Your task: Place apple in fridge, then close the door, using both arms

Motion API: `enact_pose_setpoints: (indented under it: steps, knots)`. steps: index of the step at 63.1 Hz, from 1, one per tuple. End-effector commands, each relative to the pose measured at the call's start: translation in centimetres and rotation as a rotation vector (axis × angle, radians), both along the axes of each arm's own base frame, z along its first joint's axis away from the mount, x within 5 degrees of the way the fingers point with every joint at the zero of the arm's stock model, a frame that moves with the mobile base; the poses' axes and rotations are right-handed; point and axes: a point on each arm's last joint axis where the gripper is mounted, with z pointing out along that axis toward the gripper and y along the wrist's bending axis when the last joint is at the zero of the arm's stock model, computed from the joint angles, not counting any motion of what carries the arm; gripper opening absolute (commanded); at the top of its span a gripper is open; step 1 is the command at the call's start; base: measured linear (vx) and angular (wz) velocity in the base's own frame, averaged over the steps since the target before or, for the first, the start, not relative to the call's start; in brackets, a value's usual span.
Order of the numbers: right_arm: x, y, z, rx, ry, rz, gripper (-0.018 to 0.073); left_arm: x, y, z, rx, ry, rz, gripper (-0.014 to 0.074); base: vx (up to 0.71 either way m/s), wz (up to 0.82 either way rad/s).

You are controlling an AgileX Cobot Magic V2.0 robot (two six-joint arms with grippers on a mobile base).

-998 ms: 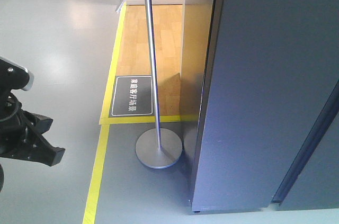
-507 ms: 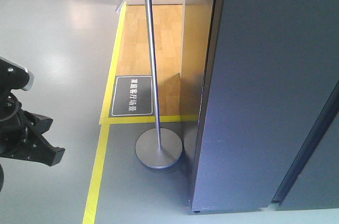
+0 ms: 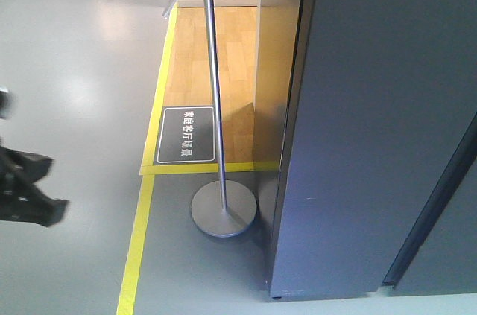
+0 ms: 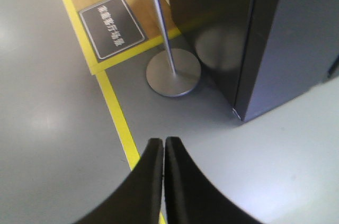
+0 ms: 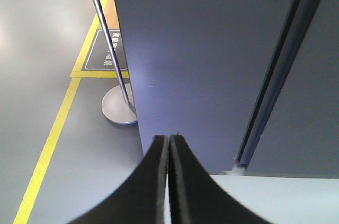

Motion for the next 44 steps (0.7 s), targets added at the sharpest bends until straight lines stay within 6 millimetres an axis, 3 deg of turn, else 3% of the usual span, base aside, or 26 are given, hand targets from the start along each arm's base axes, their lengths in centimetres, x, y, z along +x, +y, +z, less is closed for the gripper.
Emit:
enact_pose_setpoints:
  steps: [1, 10, 26, 44]
  knots:
    - [0.2, 0.0, 1.2, -0.008, -0.076, 0.007, -0.0004, -1.1, 1.1, 1.5, -0.105, -0.074, 0.054, -0.0006, 0.0, 0.0]
    - [0.2, 0.0, 1.2, -0.008, -0.076, 0.007, -0.0004, -3.9, 3.0, 0.4, -0.234, -0.118, 0.14, -0.0006, 0.0, 0.0]
    - [0.2, 0.0, 1.2, -0.008, -0.076, 0.007, -0.0004, -9.1, 5.2, -3.6, -0.35, -0.286, 0.246, -0.0006, 0.0, 0.0]
    - [0.2, 0.0, 1.2, -0.008, -0.076, 0.007, -0.0004, -12.3, 6.2, -7.5, -0.386, -0.521, 0.289, -0.0006, 0.0, 0.0]
